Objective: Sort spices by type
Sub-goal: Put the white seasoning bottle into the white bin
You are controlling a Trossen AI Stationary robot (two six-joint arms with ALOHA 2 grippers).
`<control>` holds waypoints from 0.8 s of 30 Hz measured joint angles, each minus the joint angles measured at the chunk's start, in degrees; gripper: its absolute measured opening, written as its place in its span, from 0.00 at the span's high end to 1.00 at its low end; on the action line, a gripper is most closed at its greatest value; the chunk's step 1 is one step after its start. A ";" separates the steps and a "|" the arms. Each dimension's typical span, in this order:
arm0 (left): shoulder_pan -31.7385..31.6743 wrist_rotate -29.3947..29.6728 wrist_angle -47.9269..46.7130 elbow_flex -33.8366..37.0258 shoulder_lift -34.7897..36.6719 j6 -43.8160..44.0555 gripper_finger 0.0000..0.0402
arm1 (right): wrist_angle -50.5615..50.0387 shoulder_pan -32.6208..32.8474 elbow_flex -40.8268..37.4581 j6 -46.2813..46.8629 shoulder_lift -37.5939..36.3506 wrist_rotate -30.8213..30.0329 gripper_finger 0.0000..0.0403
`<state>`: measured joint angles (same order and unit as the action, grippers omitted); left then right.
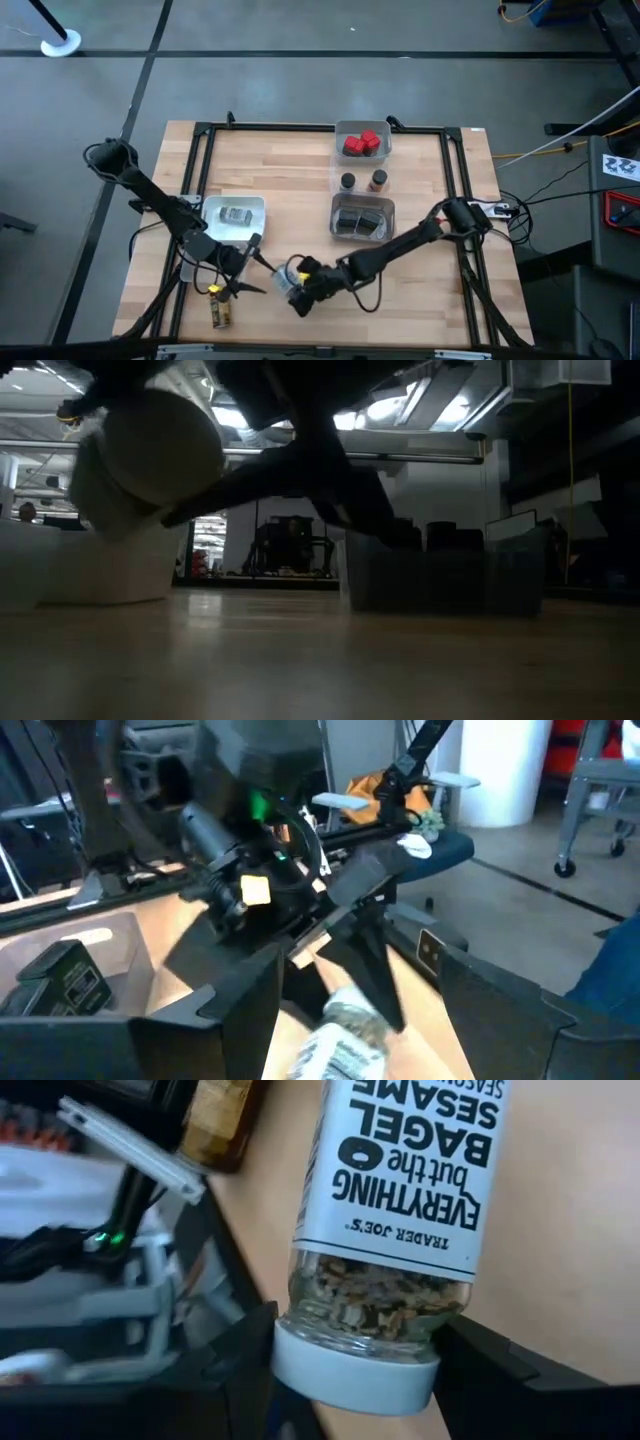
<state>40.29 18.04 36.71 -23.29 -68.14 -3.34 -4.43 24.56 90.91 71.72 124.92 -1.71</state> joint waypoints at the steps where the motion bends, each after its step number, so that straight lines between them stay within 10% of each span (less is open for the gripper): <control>1: 0.00 0.10 -0.13 0.00 0.00 -0.12 0.38 | 0.53 -0.56 0.00 0.53 0.00 2.52 0.46; 24: -0.15 1.66 -12.43 -0.02 0.15 1.43 0.38 | 10.24 -6.46 0.92 15.72 -0.20 16.92 0.45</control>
<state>40.15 19.70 24.28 -23.31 -67.99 -1.90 5.82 18.10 91.83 87.45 124.73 15.21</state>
